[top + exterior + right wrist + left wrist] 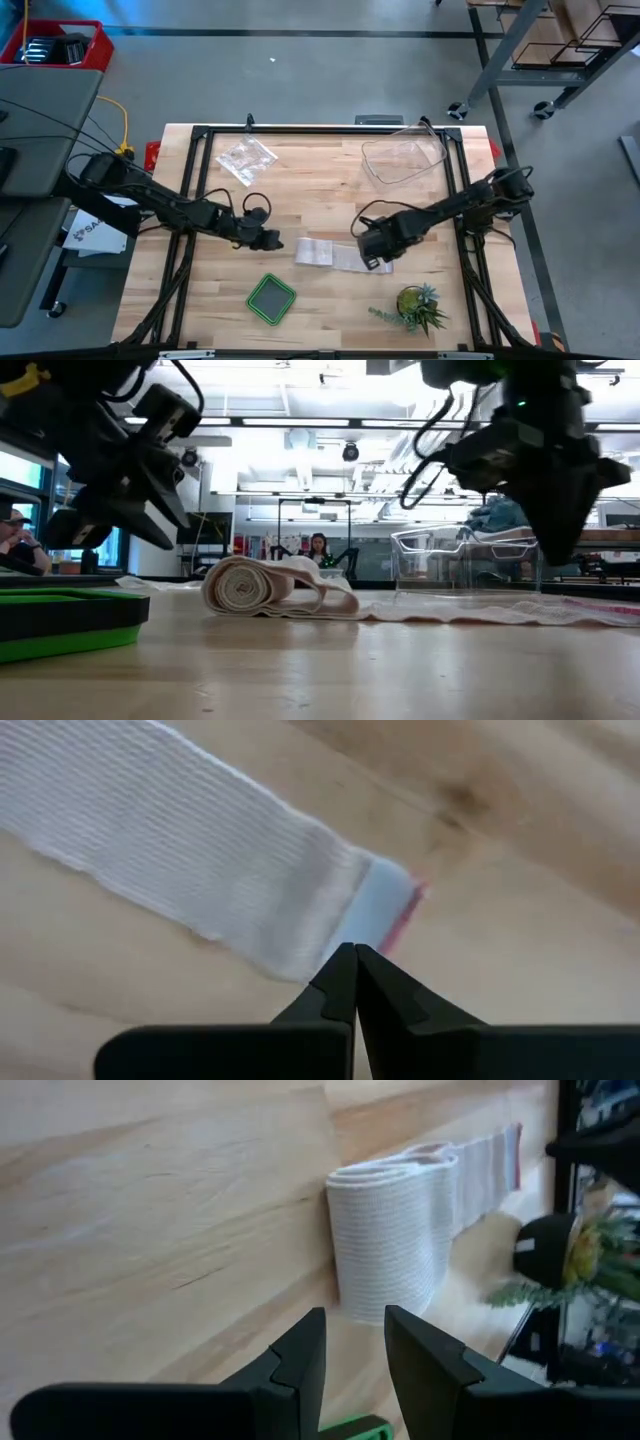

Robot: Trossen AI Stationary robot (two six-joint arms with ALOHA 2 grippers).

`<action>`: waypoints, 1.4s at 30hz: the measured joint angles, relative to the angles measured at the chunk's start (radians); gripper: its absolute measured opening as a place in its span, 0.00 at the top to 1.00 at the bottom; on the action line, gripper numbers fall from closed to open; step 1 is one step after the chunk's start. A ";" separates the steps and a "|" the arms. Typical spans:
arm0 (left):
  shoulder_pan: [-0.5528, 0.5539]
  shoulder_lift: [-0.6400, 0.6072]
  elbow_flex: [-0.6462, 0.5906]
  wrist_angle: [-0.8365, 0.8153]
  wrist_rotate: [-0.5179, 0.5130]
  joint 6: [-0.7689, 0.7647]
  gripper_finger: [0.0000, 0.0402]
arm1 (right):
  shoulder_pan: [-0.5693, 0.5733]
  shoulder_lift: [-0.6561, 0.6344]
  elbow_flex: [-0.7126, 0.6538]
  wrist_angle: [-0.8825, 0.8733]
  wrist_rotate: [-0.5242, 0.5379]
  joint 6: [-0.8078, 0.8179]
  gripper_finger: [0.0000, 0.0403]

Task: Roll bandage
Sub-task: Roll the white bandage

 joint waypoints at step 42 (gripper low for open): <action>0.039 0.189 0.128 -0.011 0.065 -0.034 0.45 | 0.153 -0.266 -0.394 0.437 0.099 0.374 1.00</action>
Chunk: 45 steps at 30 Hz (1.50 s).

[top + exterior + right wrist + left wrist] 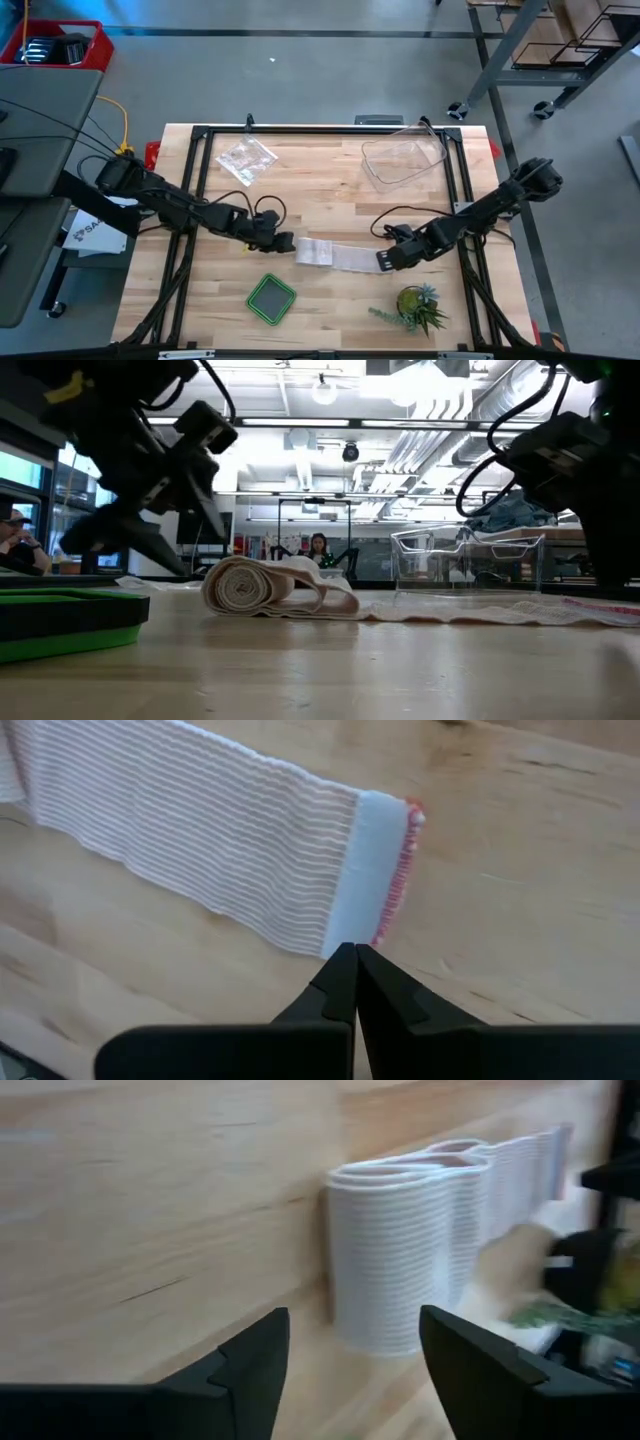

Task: Roll bandage
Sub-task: Roll the white bandage

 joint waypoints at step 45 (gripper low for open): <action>-0.002 0.169 -0.018 0.157 0.031 -0.170 0.98 | -0.079 0.006 0.000 0.236 0.130 -0.016 1.00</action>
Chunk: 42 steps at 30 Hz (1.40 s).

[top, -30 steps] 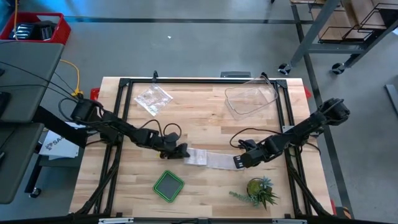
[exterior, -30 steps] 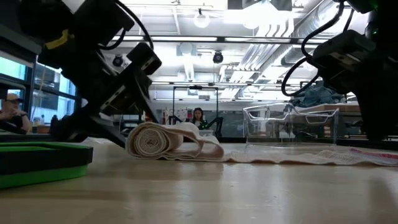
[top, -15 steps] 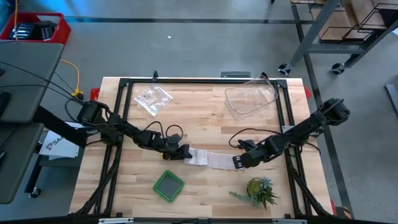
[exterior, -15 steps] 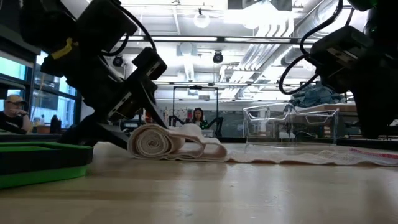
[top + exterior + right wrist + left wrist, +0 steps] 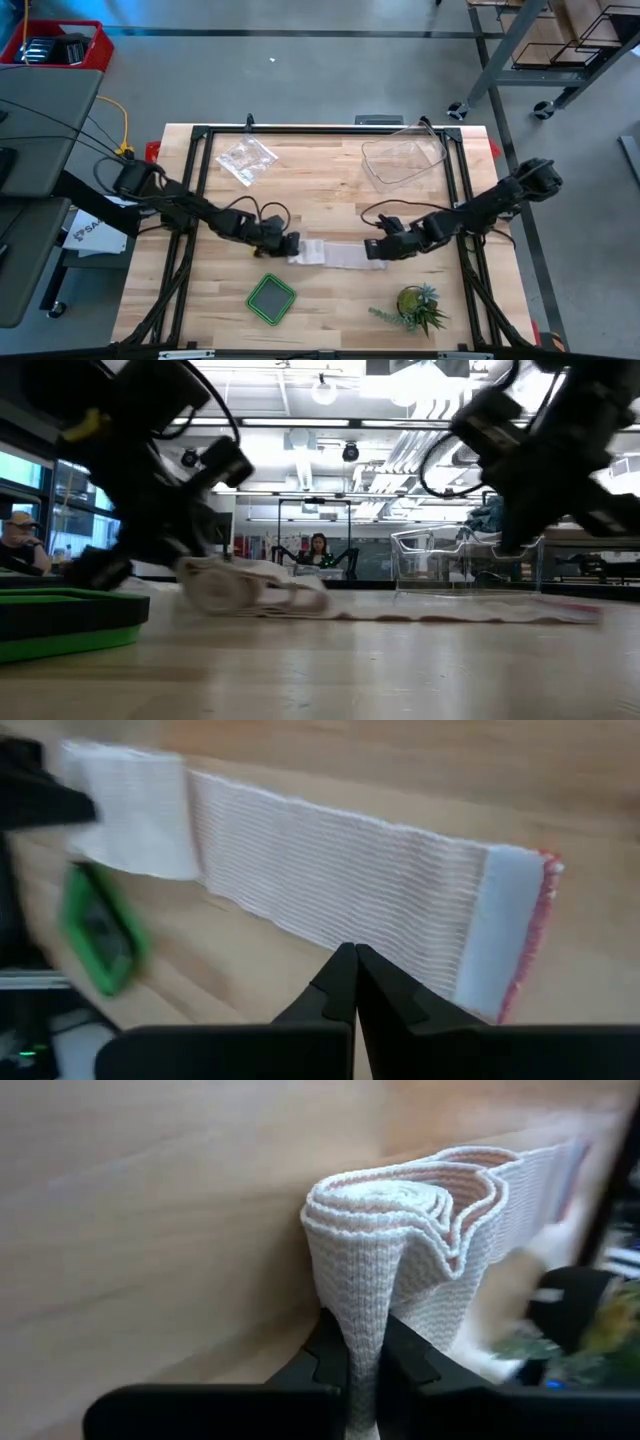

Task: Roll bandage
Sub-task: Roll the white bandage

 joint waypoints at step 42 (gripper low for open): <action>-0.086 -0.320 -0.005 -0.518 0.009 0.062 0.98 | -0.182 0.640 0.571 0.084 -0.165 -0.357 1.00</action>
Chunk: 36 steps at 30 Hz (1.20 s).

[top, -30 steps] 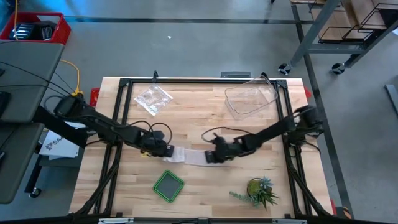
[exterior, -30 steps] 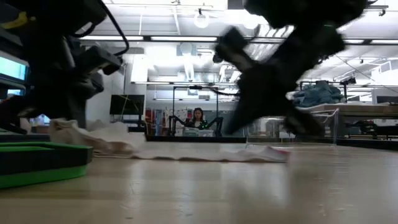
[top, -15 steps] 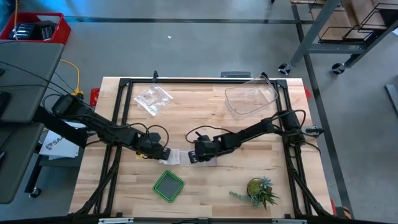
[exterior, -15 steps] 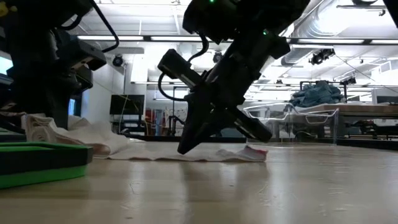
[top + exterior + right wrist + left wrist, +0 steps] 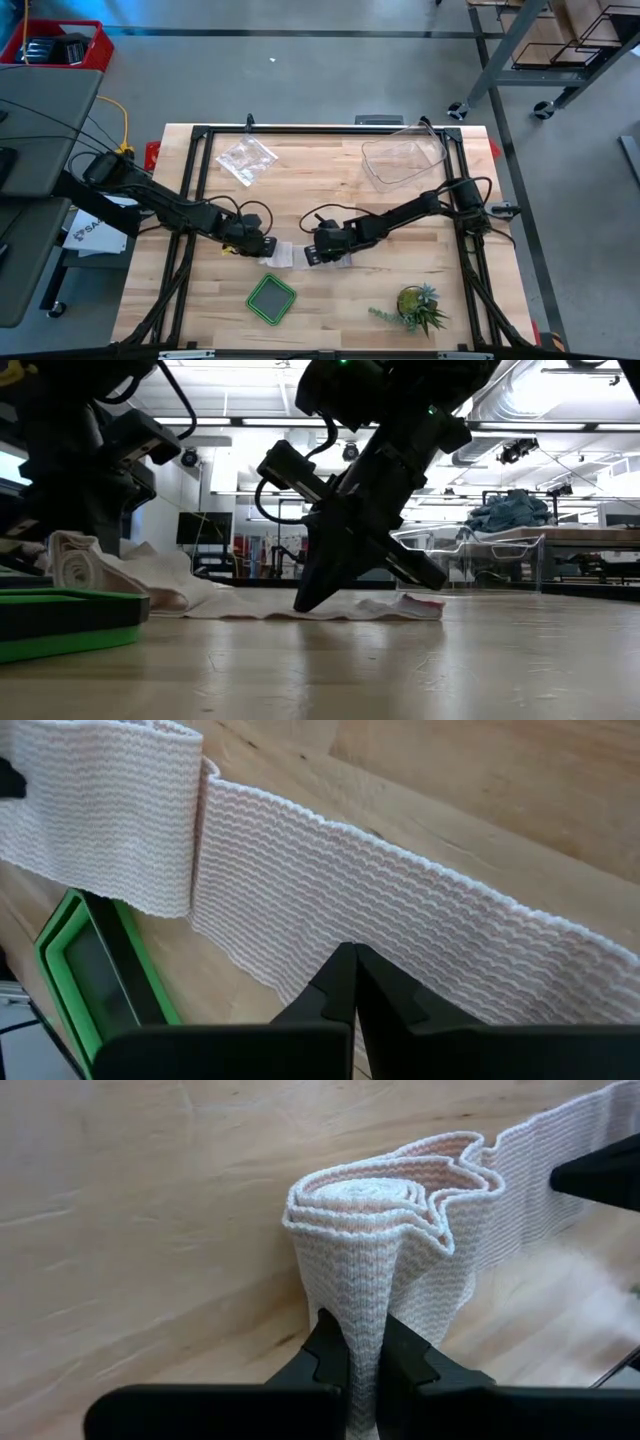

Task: Roll bandage
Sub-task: Roll the white bandage

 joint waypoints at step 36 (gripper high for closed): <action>0.000 -0.079 0.003 -0.058 -0.062 -0.098 0.97 | 0.012 0.003 0.002 -0.062 0.040 0.074 1.00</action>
